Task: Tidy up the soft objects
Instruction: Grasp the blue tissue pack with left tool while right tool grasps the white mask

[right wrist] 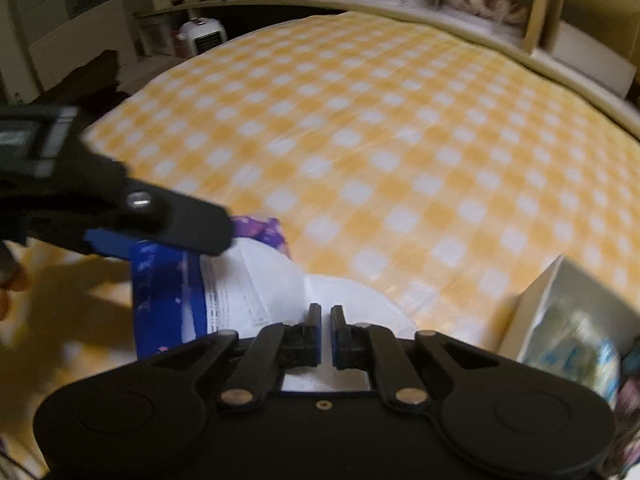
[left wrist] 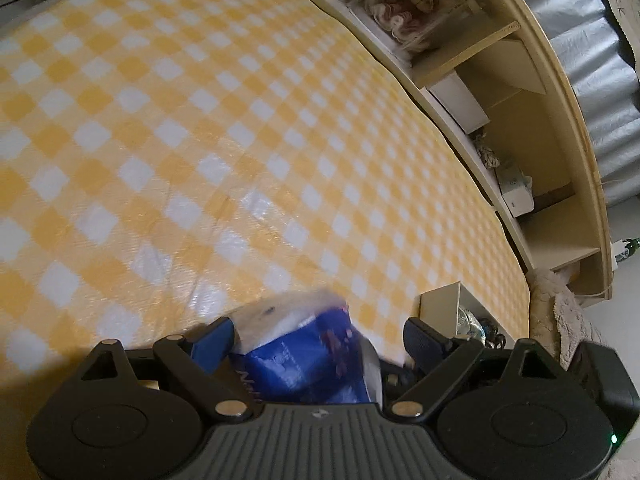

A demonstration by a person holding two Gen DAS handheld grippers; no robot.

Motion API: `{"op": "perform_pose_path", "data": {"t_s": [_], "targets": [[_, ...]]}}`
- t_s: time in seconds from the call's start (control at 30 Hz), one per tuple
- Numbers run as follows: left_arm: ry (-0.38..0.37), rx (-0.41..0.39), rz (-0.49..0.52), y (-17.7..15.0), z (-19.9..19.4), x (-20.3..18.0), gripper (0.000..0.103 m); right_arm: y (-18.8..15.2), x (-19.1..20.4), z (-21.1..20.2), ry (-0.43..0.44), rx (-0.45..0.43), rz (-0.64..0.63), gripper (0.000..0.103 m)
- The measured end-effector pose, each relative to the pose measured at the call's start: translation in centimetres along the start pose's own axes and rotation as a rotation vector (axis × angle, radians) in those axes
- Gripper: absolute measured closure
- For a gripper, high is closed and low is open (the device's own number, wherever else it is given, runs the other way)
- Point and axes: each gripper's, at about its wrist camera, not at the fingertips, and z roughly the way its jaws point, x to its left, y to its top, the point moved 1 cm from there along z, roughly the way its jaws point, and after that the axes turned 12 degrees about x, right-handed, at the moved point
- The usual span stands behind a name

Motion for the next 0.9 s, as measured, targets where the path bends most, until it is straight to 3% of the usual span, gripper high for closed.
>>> {"op": "perform_pose_path", "data": {"t_s": [0.27, 0.4, 0.6, 0.7, 0.77, 0.9], "targets": [[0.012, -0.060, 0.017, -0.3, -1.4, -0.1, 0.011, -2.3, 2.8, -2.5, 0.162, -0.007, 0.017, 0.097], [0.051, -0.086, 0.035, -0.5, -2.6, -0.1, 0.010, -3.6, 2.8, -4.8, 0.129, -0.056, 0.062, 0.093], [0.127, -0.130, 0.082, -2.5, -5.4, -0.1, 0.009, -6.3, 1.7, -8.0, 0.134, -0.125, 0.209, 0.062], [0.139, -0.128, 0.084, -4.2, -6.1, 0.0, 0.007, -7.5, 1.9, -7.9, 0.181, -0.113, 0.281, 0.041], [0.164, -0.109, 0.083, -5.4, -6.0, 0.0, 0.007, -7.8, 2.6, -7.3, 0.160, -0.092, 0.303, 0.029], [0.222, -0.079, 0.105, -6.9, -5.1, -0.2, 0.007, -7.8, 3.8, -5.3, 0.108, -0.043, 0.358, 0.020]]}}
